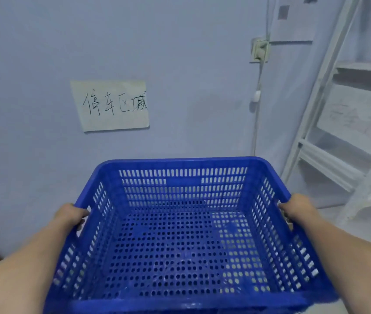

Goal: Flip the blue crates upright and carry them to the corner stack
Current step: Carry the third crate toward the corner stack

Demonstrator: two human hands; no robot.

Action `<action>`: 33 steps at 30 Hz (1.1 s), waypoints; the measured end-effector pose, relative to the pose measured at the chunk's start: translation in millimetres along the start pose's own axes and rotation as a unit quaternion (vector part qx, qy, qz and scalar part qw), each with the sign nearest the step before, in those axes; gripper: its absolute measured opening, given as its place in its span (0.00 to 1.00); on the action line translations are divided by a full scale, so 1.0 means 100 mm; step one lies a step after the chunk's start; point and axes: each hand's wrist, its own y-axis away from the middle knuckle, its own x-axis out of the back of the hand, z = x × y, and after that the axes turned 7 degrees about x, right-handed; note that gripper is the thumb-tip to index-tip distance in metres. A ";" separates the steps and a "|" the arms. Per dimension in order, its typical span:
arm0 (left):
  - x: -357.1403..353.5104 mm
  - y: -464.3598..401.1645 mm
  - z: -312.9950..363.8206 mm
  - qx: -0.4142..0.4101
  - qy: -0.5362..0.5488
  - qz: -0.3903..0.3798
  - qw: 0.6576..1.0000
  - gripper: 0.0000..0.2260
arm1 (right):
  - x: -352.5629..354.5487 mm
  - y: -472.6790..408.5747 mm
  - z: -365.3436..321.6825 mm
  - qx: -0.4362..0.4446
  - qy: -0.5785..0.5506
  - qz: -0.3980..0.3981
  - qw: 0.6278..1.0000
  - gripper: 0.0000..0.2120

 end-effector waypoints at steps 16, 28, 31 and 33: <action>-0.03 -1.21 -0.08 0.081 -0.005 0.101 0.992 0.08 | -1.36 -1.41 -1.23 0.041 0.001 -0.078 0.996 0.12; -0.31 -1.77 -0.11 0.110 -0.016 0.062 0.992 0.08 | -1.85 -1.80 -1.50 0.035 0.055 -0.089 0.994 0.09; -0.35 -1.86 -0.05 0.111 -0.031 0.055 0.992 0.08 | -1.95 -1.90 -1.53 0.023 0.062 -0.083 0.994 0.10; -0.35 -1.93 0.02 0.108 -0.035 0.056 0.992 0.07 | -1.98 -1.93 -1.57 0.018 0.064 -0.083 0.994 0.10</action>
